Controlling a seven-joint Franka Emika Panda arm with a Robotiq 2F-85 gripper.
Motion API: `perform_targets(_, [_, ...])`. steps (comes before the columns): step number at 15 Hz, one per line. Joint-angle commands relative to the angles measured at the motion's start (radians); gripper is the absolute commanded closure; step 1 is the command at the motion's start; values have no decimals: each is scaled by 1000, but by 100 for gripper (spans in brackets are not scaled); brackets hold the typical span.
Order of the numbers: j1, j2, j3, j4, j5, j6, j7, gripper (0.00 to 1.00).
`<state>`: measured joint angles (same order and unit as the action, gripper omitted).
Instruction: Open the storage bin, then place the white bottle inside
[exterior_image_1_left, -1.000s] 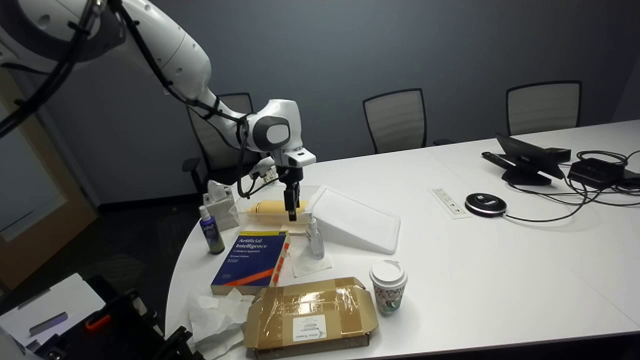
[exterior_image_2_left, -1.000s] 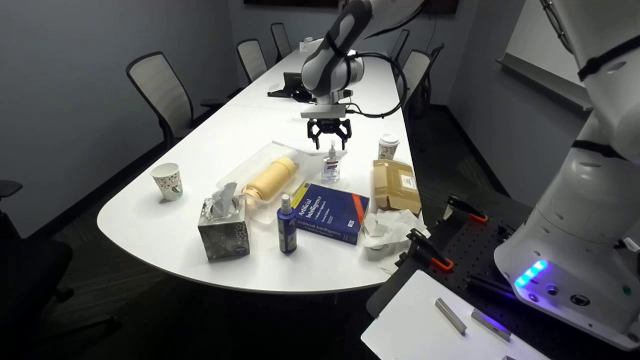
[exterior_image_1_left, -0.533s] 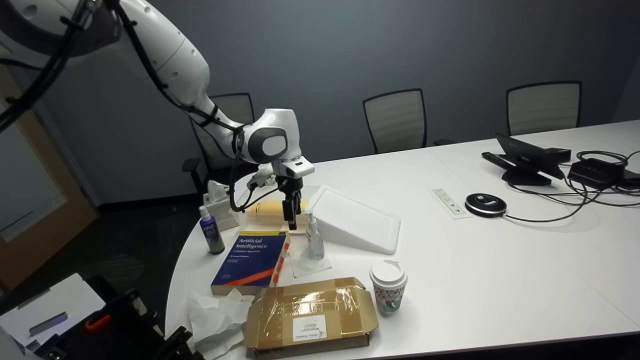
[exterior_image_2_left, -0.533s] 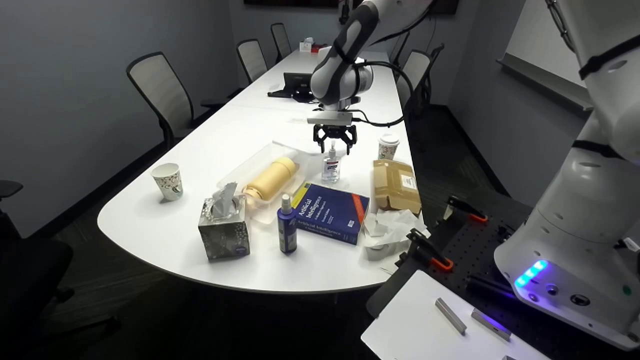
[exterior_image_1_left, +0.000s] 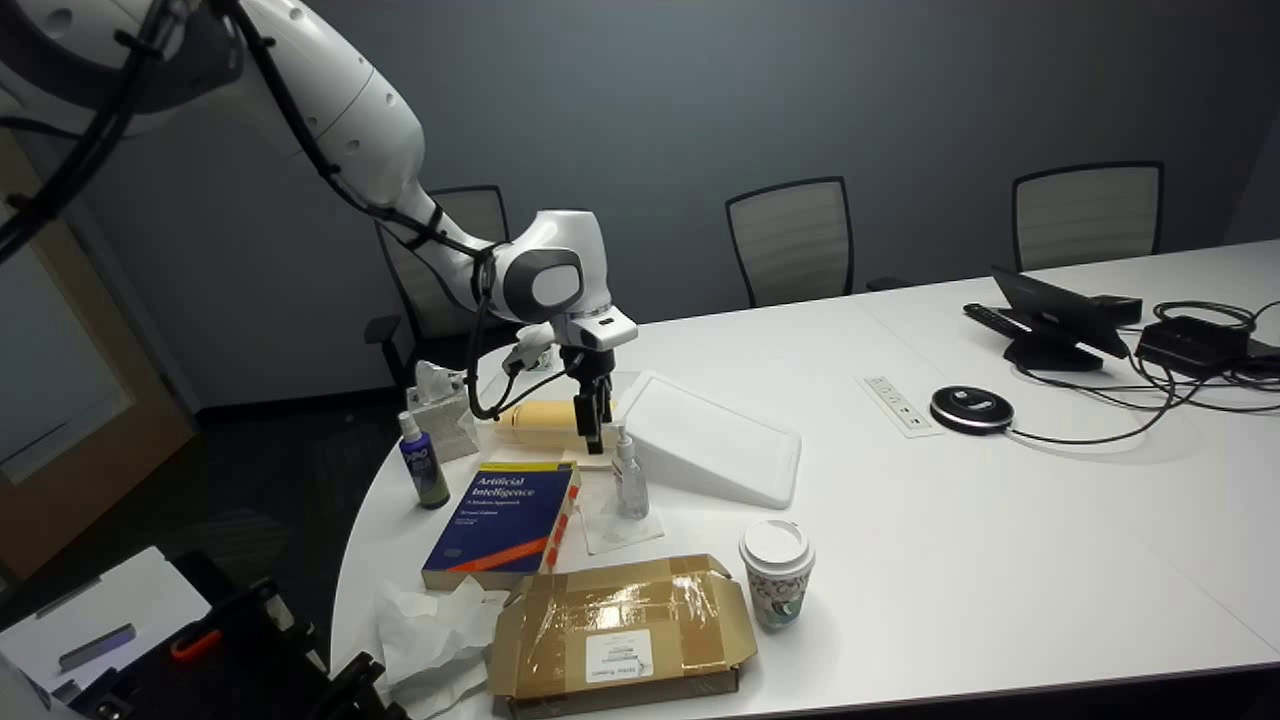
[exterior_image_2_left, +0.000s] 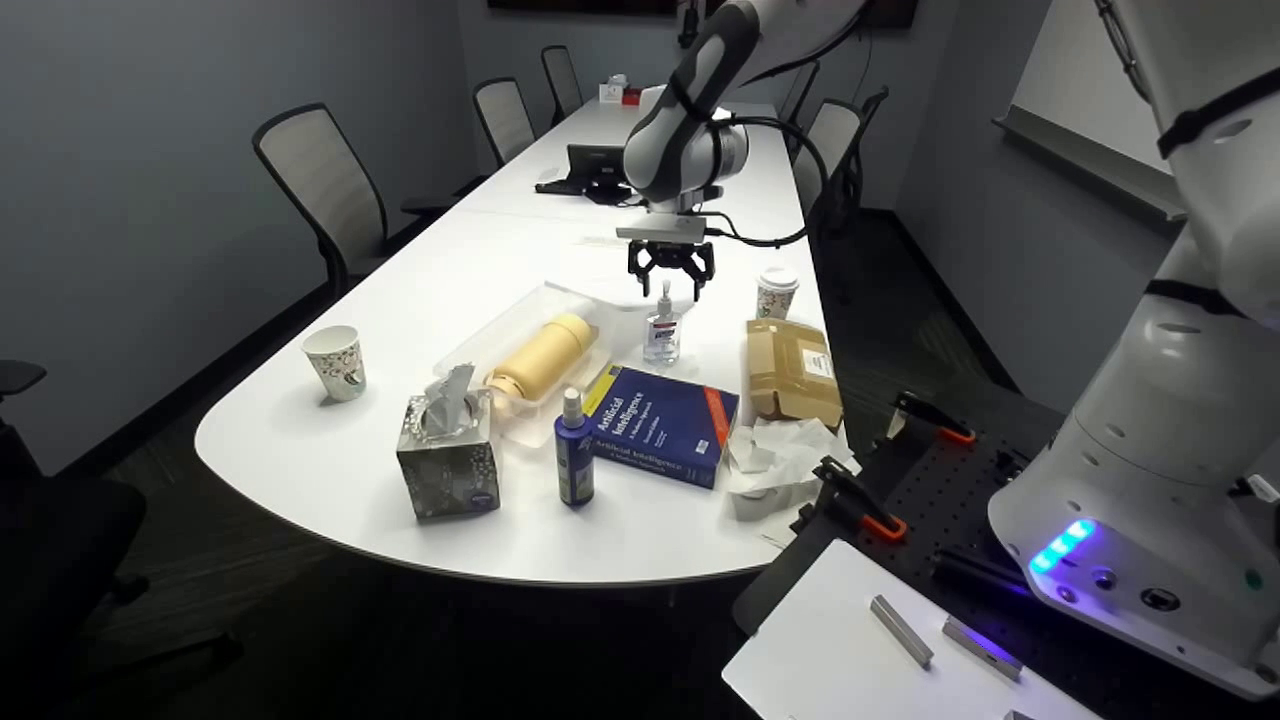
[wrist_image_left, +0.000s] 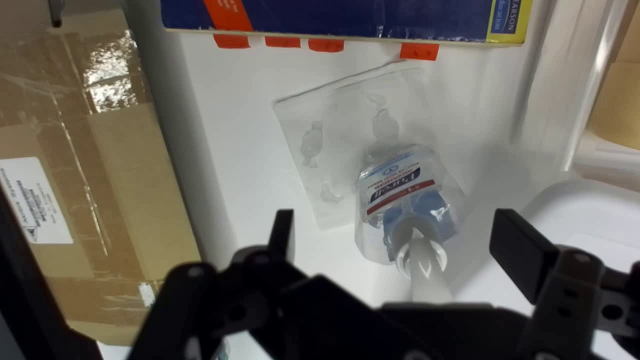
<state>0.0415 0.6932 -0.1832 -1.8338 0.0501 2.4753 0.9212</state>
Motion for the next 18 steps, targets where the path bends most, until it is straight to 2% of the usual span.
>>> perform_targets(1, [-2,6,-5,35,-5,-19,-23,0])
perform_targets(5, [-6,17,-10,59,-11,-25,-34,0])
perform_targets(6, [-6,20,-10,61,-12,-23,-35,9])
perform_targets(7, [-6,22,-10,62,-12,-21,-37,26])
perform_targets(10, [-2,29,-10,63,-13,-17,-37,51])
perform_targets(16, [12,32,-25,56,-26,-13,-29,95])
perform_targets(17, [13,31,-27,56,-28,-14,-28,100])
perform_targets(18, [14,31,-28,58,-31,-16,-29,100])
